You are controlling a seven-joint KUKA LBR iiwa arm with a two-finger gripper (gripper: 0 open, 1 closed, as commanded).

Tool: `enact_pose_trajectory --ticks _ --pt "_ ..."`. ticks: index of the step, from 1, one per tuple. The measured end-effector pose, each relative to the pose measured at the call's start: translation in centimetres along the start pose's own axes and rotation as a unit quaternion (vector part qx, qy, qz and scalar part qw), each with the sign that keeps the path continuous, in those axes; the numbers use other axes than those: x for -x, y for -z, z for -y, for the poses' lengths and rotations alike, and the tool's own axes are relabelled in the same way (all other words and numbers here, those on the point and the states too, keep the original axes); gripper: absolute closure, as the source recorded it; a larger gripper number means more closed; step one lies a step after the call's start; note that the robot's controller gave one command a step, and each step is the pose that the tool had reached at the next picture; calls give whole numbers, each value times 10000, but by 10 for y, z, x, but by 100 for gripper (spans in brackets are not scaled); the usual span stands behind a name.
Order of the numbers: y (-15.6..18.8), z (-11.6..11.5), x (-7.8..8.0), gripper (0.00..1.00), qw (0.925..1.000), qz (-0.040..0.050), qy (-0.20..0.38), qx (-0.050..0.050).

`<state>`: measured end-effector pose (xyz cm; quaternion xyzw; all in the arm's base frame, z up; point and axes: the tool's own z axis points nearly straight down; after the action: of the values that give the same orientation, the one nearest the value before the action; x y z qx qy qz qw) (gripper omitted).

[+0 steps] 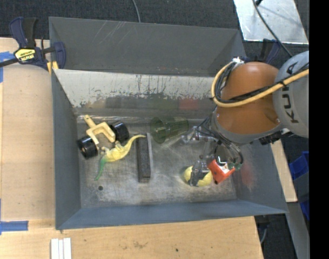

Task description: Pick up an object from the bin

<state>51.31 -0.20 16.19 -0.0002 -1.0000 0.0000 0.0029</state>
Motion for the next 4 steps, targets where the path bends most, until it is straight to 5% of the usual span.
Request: enact_pose_trajectory --ticks 1,2,3,4 --pt "4 0 2 0 10000 42 0 0" --pt "-80 33 -3 100 9808 33 1948 -7" --pt "-80 33 -3 0 9809 33 1945 -6" --pt "-80 33 -3 0 9809 33 1944 -6"
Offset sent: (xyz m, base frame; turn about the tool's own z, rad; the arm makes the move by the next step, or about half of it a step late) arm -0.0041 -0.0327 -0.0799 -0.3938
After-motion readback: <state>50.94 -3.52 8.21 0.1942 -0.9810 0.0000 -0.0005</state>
